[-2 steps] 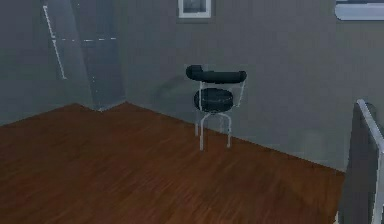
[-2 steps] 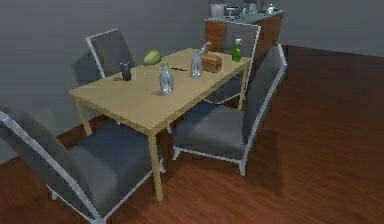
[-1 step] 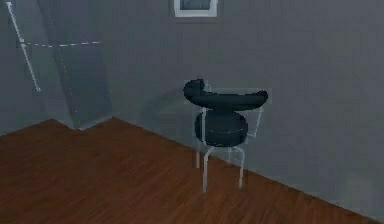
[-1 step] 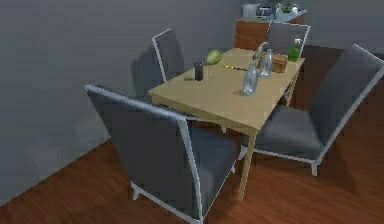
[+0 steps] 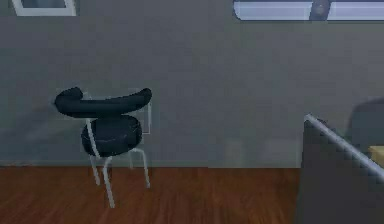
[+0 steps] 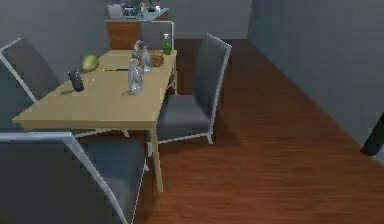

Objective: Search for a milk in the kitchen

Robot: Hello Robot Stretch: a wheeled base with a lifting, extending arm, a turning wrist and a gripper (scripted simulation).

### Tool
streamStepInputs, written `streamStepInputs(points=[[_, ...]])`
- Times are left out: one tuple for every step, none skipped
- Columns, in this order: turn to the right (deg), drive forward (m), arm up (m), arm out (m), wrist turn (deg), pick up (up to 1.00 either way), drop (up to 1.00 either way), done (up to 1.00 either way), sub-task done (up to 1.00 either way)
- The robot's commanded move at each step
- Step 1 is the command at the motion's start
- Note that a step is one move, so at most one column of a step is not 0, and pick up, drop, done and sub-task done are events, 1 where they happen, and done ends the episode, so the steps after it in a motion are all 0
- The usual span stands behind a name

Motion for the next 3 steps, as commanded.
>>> streamStepInputs(points=[[0.0,0.85,0.00,0.00,0.0,0.00,0.00,0.00,0.00],[45.0,0.00,0.00,0.00,0.0,0.00,0.00,0.00,0.00],[42.0,0.00,0.00,0.00,0.0,0.00,0.00,0.00,0.00]])
